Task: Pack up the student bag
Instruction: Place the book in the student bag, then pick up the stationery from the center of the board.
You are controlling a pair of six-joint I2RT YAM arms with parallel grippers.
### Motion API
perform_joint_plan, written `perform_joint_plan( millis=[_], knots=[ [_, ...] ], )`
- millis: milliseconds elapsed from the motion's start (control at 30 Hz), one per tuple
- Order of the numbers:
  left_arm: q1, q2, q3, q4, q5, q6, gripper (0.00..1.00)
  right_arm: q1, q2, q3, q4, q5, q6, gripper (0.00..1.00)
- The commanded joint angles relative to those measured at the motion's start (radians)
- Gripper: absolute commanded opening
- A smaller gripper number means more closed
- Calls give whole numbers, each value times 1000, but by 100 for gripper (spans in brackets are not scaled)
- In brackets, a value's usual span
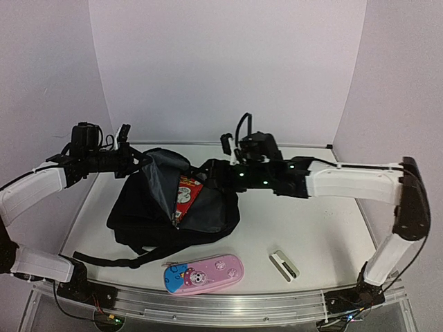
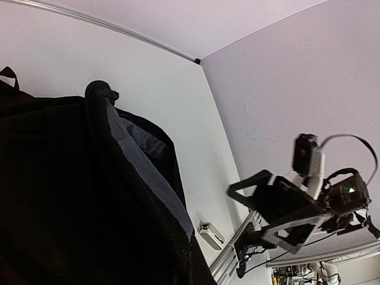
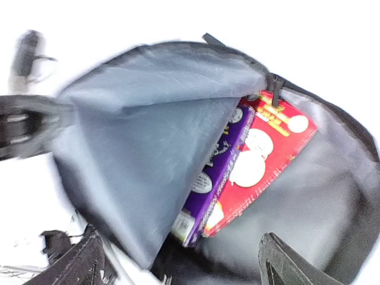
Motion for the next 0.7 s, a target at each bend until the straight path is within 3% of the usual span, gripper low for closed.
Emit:
perform_joint_plan(
  millis=[0,367,667],
  knots=[
    [14,-42,-5,-24,-44,26,0,7,-189,-227,-45,-57,-19,86],
    [21,-47,-24,-26,-55,15,0,28,-382,-628,17,-226,143,77],
    [21,-25,-27,-14,-40,10,0,50,-258,-710,158,-312,206,64]
  ],
)
